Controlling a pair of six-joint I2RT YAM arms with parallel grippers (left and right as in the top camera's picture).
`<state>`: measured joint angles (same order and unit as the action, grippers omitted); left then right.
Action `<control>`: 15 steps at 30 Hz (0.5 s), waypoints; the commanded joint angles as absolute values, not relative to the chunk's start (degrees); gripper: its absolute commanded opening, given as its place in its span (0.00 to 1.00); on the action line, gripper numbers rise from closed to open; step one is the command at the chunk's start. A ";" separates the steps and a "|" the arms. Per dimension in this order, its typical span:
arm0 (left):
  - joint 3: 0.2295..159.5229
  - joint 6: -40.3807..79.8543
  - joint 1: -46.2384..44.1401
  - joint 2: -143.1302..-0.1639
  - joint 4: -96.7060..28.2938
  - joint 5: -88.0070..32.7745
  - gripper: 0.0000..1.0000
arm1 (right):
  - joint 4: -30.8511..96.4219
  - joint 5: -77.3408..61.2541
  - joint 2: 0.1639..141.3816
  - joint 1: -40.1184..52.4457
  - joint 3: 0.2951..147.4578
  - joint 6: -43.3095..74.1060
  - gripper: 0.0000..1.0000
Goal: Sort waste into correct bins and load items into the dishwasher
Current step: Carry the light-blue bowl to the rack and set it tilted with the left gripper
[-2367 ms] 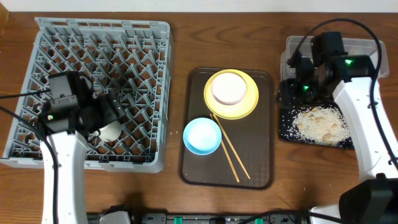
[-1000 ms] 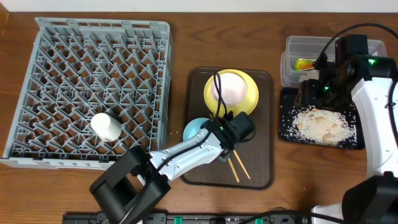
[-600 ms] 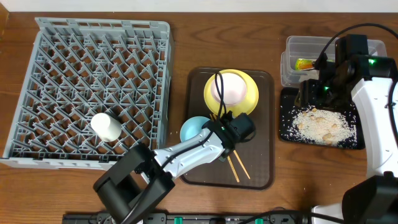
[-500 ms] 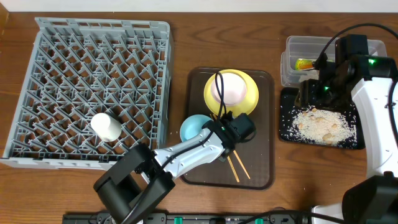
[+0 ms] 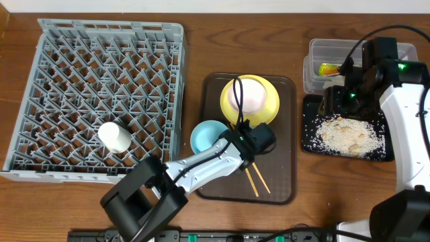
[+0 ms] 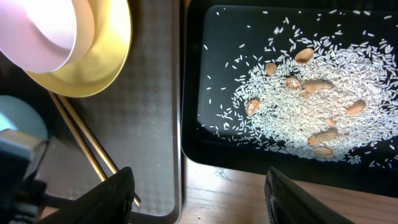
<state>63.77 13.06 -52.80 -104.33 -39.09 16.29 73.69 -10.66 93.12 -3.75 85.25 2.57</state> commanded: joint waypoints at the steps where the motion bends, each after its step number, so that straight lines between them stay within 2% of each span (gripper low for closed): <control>1: 68.53 11.09 -52.84 -99.15 -40.88 18.72 0.07 | 73.73 -10.57 92.09 -4.12 86.41 3.14 0.65; 9: 71.18 8.49 -48.99 -88.68 -41.56 16.95 0.08 | 73.71 -10.57 92.09 -4.12 86.41 3.14 0.65; 15: 71.18 7.03 -35.35 -81.62 -41.52 0.47 0.08 | 73.76 -10.55 92.09 -4.10 86.41 3.14 0.65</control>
